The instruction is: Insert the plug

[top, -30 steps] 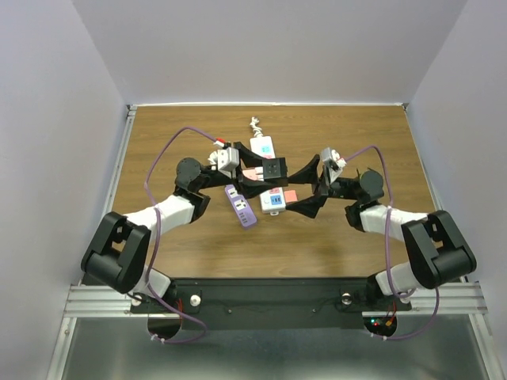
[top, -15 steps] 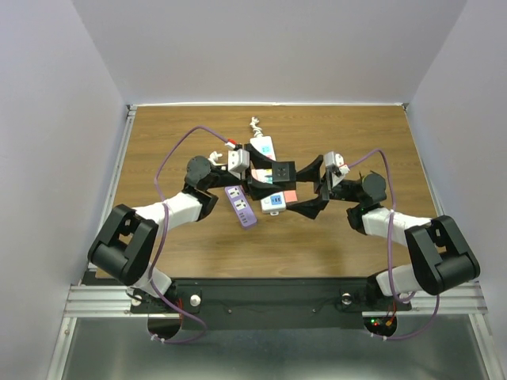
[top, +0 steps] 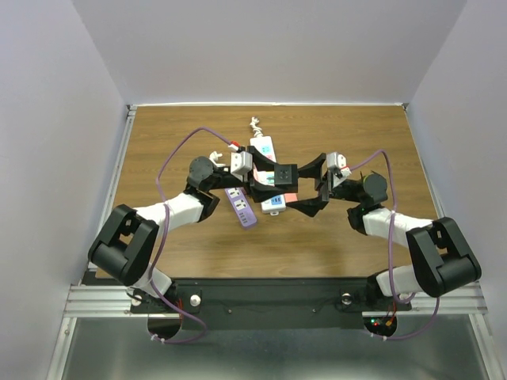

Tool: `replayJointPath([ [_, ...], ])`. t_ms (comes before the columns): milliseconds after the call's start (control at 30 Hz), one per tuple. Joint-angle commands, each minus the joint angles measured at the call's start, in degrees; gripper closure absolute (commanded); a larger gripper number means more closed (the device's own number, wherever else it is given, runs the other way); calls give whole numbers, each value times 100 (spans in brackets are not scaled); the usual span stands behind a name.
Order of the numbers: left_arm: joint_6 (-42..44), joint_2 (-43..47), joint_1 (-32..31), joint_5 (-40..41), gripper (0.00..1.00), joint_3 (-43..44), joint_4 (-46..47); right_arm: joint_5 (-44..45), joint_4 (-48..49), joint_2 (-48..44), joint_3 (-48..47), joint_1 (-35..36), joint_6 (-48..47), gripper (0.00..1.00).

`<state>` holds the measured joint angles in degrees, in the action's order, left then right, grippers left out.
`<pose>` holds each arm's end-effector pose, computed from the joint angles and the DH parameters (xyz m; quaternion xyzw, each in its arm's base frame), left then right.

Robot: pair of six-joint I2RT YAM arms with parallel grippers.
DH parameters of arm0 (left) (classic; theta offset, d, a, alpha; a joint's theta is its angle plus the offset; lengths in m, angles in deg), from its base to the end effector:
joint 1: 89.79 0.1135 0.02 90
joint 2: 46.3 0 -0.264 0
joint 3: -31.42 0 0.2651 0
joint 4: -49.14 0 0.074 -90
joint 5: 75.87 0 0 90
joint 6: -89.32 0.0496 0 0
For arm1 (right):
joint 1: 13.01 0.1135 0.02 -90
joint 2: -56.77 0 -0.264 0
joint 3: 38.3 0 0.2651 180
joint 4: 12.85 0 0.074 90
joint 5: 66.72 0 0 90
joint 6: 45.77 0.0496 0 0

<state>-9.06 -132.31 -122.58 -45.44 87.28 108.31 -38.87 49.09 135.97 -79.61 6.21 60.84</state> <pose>0.2438 -0.2079 0.2918 0.5115 0.3399 -0.4989 0.6115 0.2391 0.1298 0.2496 -0.4435 0.4562 0.4883 0.5973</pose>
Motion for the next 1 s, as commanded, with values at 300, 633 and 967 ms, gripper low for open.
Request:
replayJointPath([
  [300, 320, 226, -139, -37, 100, 11, 53, 370, 1920, -238, -69, 46, -491, 0],
  [633, 425, 208, -210, -81, 100, 10, -62, 362, 1920, -291, -25, 46, -588, 5],
  [967, 794, 111, -227, 366, 87, 318, -956, 501, 1919, -247, -16, 38, -544, 100],
])
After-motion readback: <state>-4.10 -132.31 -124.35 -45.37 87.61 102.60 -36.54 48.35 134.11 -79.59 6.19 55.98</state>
